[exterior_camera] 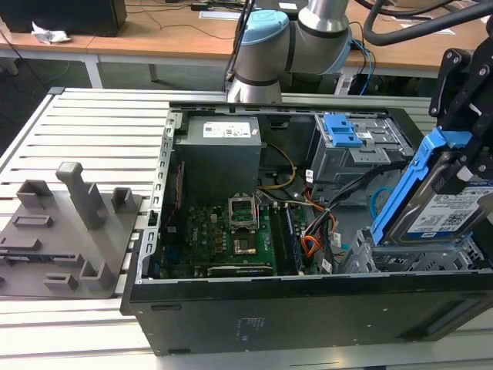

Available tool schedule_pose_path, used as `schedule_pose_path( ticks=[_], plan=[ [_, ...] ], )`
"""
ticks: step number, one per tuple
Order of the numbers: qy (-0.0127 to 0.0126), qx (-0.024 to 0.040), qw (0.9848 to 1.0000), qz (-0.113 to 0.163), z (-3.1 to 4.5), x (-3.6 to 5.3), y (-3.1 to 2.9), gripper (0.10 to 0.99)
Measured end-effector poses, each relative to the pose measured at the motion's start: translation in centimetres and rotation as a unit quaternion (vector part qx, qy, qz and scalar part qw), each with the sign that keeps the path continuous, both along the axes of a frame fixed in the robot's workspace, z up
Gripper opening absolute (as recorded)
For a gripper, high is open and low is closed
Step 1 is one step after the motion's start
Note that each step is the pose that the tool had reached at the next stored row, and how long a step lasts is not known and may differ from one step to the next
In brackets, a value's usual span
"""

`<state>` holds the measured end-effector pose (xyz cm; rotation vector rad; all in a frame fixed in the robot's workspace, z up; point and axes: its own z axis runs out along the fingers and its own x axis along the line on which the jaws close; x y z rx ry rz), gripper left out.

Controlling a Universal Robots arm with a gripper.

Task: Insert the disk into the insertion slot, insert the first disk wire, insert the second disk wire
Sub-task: 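Insert the disk into the insertion slot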

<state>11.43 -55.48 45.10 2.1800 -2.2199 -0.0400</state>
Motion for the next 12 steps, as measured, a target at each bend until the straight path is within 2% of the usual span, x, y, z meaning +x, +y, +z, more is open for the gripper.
schedule_pose_path(
  ticks=[10,12],
  plan=[
    [0.0000,0.0000,1.0000,0.000,-0.86,0.10,0.69,0.365],
    [0.0000,0.0000,1.0000,0.000,-1.58,0.13,0.86,0.365]
  ],
)
